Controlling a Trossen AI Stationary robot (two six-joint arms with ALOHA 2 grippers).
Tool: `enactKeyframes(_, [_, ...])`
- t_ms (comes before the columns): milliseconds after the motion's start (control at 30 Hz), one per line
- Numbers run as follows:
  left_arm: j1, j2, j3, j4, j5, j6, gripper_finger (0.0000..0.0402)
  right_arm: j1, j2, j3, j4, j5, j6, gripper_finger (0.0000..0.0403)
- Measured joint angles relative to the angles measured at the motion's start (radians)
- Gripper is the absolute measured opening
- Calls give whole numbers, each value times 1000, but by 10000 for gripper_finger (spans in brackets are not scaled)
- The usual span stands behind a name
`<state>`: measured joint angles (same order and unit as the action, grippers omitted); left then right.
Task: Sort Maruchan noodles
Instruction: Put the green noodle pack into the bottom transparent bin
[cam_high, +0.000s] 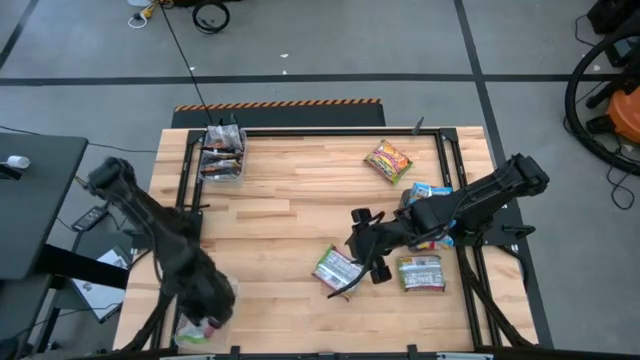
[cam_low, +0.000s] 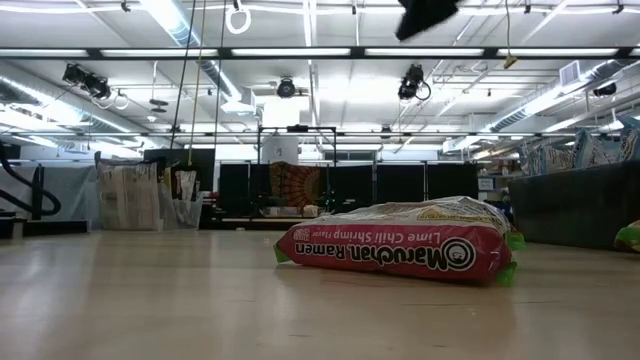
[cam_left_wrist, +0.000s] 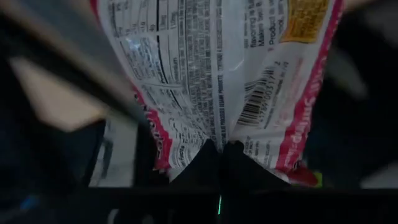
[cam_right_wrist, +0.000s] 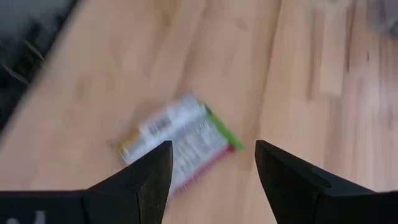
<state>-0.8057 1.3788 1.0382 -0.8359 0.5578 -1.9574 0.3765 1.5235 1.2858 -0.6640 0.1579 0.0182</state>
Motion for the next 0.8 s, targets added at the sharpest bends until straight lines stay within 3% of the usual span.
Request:
enactKeyframes(200, [172, -125, 0, -175, 437, 266, 4, 21, 8, 1, 175, -22, 58, 232])
enactKeyframes(267, [218, -127, 0, -224, 522, 382, 4, 30, 15, 1, 189, -7, 86, 232])
enactKeyframes(367, [288, -122, -33, -234, 536, 492, 3, 55, 21, 1, 219, 39, 140, 232])
enactKeyframes(500, [353, -85, -156, -101, 551, 508, 3, 89, 30, 0, 236, 101, 172, 232])
enactKeyframes(633, [366, -35, -252, 35, 571, 501, 3, 109, 29, 0, 243, 153, 195, 232])
enactKeyframes(800, [341, 22, -261, 92, 586, 496, 4, 118, 29, 0, 243, 162, 222, 232])
